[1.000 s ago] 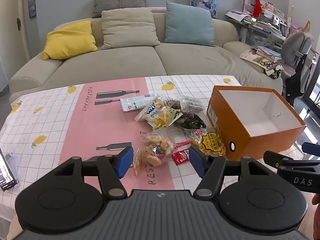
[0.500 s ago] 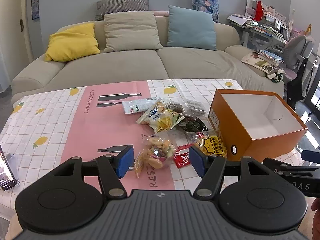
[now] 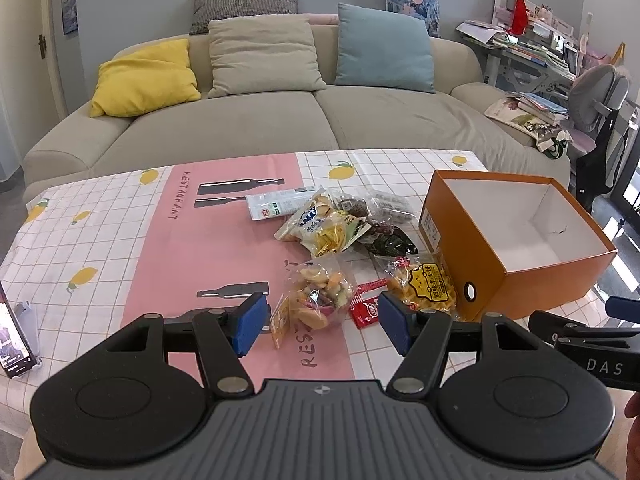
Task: Organize snacks
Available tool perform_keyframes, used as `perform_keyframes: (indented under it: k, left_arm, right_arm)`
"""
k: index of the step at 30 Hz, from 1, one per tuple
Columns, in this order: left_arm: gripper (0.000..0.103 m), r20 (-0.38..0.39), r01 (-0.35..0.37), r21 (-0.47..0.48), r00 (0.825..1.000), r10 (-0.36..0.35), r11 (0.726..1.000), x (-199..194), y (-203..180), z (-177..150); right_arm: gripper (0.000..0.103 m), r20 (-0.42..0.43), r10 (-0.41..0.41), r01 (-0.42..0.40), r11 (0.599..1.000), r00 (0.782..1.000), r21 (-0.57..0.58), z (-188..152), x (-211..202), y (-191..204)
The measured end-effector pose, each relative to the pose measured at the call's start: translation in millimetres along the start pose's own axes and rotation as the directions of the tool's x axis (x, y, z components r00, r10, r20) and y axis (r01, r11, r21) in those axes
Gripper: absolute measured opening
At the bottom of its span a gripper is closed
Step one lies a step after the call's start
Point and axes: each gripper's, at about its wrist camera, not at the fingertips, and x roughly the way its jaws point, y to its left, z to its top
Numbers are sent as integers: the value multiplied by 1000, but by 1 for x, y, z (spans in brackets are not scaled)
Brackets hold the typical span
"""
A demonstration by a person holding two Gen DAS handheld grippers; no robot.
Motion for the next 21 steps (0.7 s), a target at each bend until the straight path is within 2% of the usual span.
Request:
perform_keyframes:
  k: [21]
  left_arm:
    - [75,-25,8,12,1000,-8,1000,2,-3,-4]
  right_arm:
    - [100,-28,-20,20,1000,999,0,-3,2,1]
